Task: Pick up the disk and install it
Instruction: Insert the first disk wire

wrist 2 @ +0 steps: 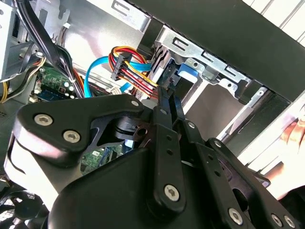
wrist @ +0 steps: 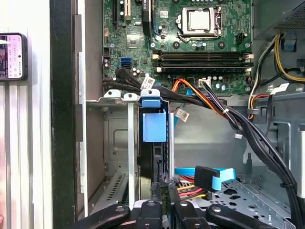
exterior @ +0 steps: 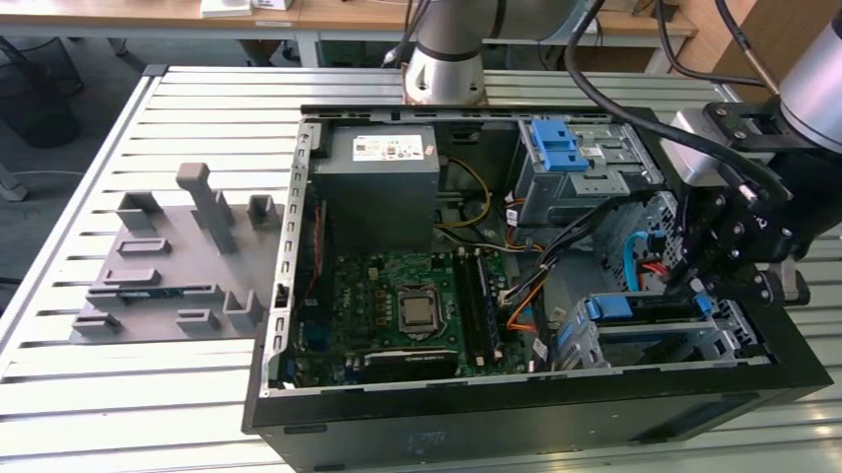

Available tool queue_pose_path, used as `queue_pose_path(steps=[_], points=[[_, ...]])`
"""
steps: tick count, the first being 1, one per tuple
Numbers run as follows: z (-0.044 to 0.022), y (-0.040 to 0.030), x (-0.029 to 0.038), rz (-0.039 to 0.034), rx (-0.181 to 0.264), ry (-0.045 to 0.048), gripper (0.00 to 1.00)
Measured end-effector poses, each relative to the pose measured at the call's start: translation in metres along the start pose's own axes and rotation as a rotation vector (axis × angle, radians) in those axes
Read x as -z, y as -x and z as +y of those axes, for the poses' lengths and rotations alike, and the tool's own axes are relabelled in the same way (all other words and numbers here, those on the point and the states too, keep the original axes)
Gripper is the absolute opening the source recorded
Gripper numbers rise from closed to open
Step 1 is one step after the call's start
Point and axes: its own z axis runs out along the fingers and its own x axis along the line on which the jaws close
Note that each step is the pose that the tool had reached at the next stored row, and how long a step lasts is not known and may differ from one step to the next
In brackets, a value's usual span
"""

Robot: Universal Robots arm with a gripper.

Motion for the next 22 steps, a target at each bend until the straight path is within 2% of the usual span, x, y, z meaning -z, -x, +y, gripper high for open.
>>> queue_pose_path(steps=[7, 22], points=[[0.0012, -0.0001, -0.0038, 0.0001, 0.0, 0.0, 0.16], [0.0004, 0.0002, -0.0051, 0.0, -0.002, 0.0, 0.16]])
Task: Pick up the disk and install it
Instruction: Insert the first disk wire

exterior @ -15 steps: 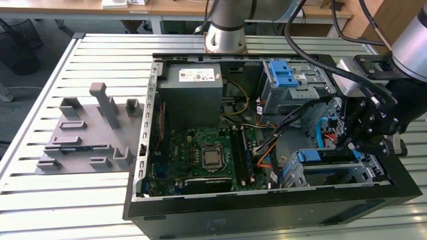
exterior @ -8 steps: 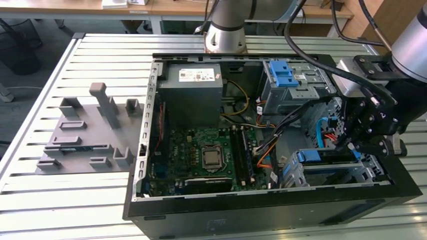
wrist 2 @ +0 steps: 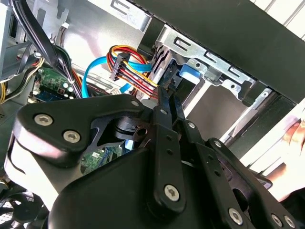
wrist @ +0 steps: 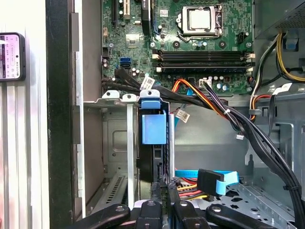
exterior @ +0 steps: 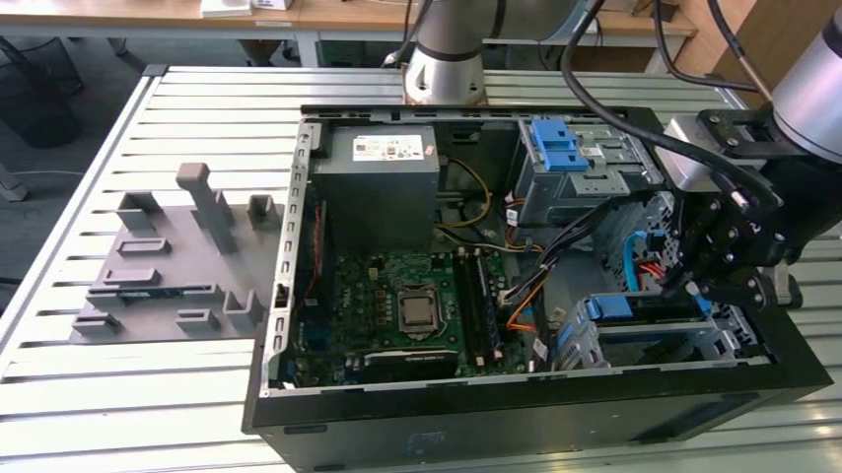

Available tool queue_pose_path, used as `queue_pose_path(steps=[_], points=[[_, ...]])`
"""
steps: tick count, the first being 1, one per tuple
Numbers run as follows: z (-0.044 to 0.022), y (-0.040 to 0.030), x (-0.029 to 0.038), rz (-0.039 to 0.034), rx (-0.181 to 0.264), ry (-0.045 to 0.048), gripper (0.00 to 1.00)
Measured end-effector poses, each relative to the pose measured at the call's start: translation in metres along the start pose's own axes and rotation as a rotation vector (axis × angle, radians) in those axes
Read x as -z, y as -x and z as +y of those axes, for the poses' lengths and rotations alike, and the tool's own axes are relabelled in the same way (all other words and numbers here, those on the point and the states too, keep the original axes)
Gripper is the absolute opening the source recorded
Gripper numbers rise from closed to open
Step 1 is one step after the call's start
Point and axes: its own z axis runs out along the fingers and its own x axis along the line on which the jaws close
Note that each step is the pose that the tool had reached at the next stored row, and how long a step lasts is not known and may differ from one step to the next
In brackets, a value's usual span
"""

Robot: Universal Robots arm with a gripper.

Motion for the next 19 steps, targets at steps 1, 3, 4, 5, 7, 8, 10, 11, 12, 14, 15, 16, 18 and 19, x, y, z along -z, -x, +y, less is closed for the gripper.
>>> queue_pose_path(steps=[1, 3, 4, 5, 7, 8, 10, 11, 12, 14, 15, 16, 18, 19], points=[[0.0, 0.0, -0.0004, -0.0001, 0.0, 0.0, 0.16], [0.0, 0.0, -0.0008, 0.0002, 0.0, 0.0, 0.16], [0.0, 0.0, -0.001, 0.0002, 0.0, 0.0, 0.16], [0.0, 0.0, -0.0012, 0.0001, 0.0, 0.0, 0.16], [0.0, 0.0, -0.0015, 0.0001, 0.0, 0.0, 0.16], [0.0, 0.0, -0.0016, 0.0002, -0.001, 0.0, 0.16], [0.0, 0.0, -0.0018, 0.0001, -0.002, 0.0, 0.16], [0.0, 0.0, -0.0019, 0.0002, -0.002, 0.0, 0.16], [0.0, 0.0, -0.002, 0.0001, -0.002, 0.0, 0.16], [0.0, 0.0, -0.0022, 0.0001, -0.003, 0.0, 0.16], [0.0, 0.0, -0.0024, 0.0001, -0.003, 0.0, 0.16], [0.0, 0.0, -0.0027, 0.0002, -0.003, 0.0, 0.16], [-0.0001, 0.0, -0.0031, 0.0005, -0.003, -0.0001, 0.16], [0.0, 0.0, -0.0038, -0.0005, -0.003, 0.0001, 0.16]])
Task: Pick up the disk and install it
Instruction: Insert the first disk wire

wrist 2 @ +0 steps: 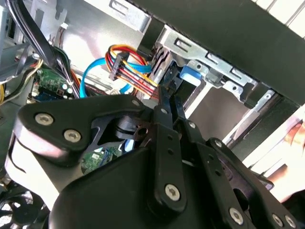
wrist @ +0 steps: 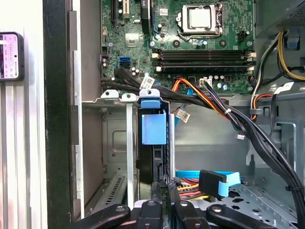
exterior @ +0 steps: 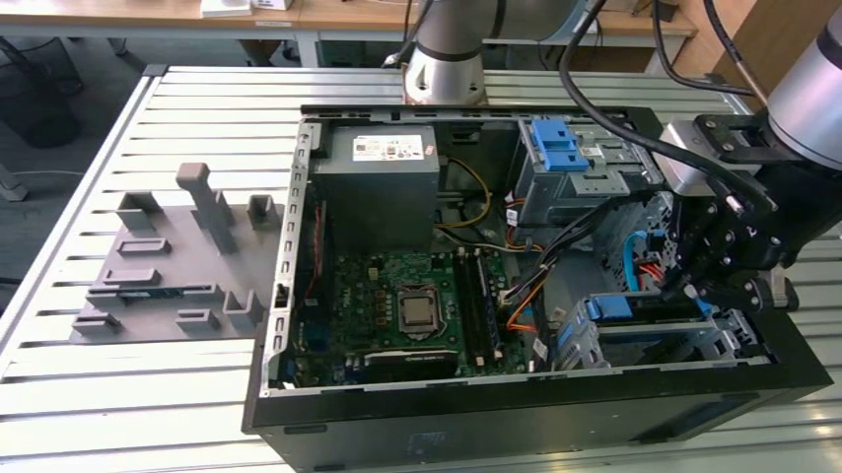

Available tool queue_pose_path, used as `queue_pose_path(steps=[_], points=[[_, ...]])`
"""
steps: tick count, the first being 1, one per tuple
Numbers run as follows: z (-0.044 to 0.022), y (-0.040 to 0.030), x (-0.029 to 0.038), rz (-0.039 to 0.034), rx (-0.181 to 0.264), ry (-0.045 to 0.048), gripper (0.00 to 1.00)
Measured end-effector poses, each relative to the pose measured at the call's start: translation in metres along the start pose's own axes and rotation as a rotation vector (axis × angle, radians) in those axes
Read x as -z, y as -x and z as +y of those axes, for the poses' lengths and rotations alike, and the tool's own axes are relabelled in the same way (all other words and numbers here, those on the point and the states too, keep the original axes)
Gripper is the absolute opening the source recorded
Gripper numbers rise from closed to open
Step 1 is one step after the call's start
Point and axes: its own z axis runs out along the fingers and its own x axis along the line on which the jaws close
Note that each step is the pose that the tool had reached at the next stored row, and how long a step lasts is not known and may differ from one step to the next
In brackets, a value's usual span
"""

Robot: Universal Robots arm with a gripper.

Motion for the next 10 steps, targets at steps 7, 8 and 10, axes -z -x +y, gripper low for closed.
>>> queue_pose_path(steps=[7, 8, 10], points=[[0.0, 0.0, -0.0001, 0.0008, 0.0, 0.0, 0.16], [0.0, 0.0, -0.0004, 0.0008, 0.0, 0.0, 0.16], [0.0, 0.0, -0.0017, 0.0003, 0.0, 0.0003, 0.16]])
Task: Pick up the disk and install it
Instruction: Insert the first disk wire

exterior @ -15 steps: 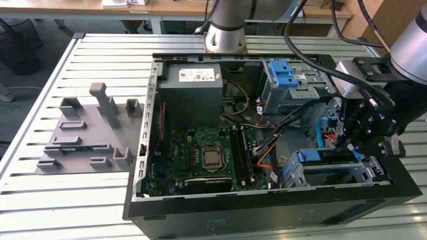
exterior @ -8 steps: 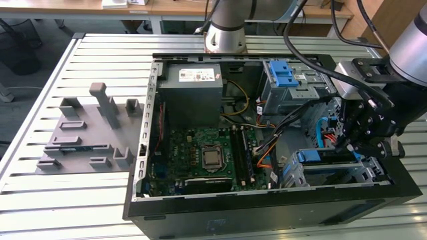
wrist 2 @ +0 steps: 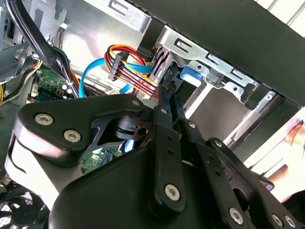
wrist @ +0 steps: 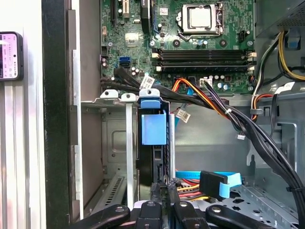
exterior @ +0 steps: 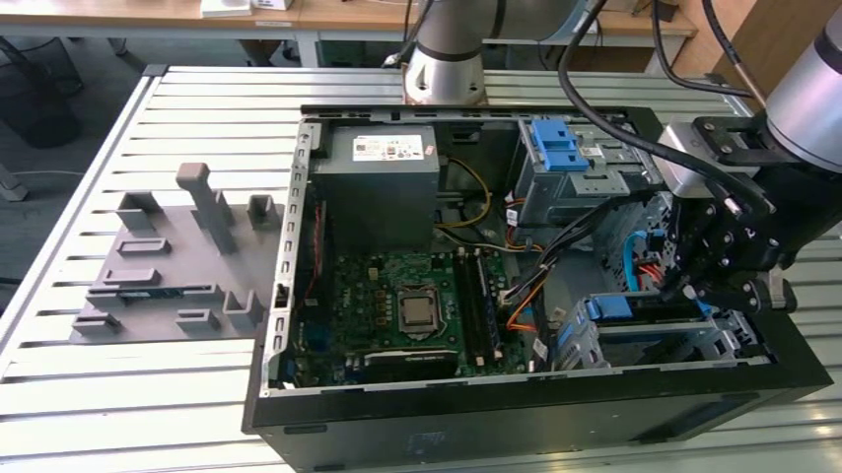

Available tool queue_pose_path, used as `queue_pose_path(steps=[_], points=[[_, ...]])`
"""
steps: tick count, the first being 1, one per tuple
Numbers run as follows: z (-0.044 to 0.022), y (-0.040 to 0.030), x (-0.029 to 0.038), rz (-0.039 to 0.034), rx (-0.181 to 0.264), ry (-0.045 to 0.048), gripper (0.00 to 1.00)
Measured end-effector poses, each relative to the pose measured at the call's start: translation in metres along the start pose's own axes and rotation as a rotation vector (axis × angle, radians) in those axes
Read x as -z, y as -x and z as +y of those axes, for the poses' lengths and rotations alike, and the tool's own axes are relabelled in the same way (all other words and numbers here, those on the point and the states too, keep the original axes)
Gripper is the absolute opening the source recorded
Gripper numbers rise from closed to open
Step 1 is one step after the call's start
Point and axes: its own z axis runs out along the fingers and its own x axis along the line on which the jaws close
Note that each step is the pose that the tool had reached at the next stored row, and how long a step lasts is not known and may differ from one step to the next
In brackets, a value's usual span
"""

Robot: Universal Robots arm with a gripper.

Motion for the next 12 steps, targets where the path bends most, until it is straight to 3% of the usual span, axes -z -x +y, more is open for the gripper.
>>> queue_pose_path(steps=[12], points=[[-0.0001, 0.0, -0.0021, -0.0001, 0.0, 0.0011, 0.18]])
